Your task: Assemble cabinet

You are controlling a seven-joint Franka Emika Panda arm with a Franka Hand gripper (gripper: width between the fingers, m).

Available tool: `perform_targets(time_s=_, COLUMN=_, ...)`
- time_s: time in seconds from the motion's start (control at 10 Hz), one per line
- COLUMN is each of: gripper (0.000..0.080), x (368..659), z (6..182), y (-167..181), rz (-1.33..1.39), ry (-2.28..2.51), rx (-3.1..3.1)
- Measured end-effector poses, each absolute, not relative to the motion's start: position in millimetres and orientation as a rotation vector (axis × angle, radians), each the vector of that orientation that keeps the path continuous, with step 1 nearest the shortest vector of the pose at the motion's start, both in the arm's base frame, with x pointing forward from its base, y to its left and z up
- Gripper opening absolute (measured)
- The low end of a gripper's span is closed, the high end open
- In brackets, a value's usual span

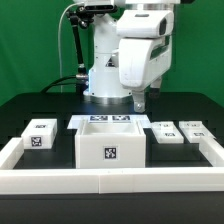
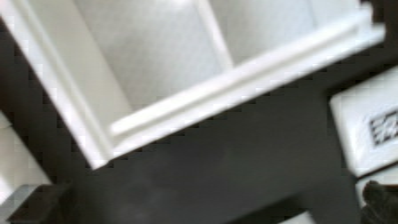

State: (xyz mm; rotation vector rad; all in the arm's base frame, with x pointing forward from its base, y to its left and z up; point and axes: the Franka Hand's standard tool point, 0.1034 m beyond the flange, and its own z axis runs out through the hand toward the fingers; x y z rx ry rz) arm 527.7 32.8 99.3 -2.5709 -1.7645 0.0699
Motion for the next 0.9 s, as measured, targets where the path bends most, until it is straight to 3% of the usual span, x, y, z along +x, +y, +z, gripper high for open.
perform_targets(time_s=0.2, gripper=0.0796, x=513.7, z=90.8, y=14.0, rz=0.103, ry=-1.799, rx=-2.521)
perform_targets(time_s=0.7, gripper=0.0796, x=511.3, z=87.2, y=12.7, rz=0.056, ry=-1.952, rx=-2.426)
perform_targets(time_s=0.9, gripper=0.0796, x=490.4, z=76.3, y=8.9, rz=0.068, ry=-2.124, rx=-2.260)
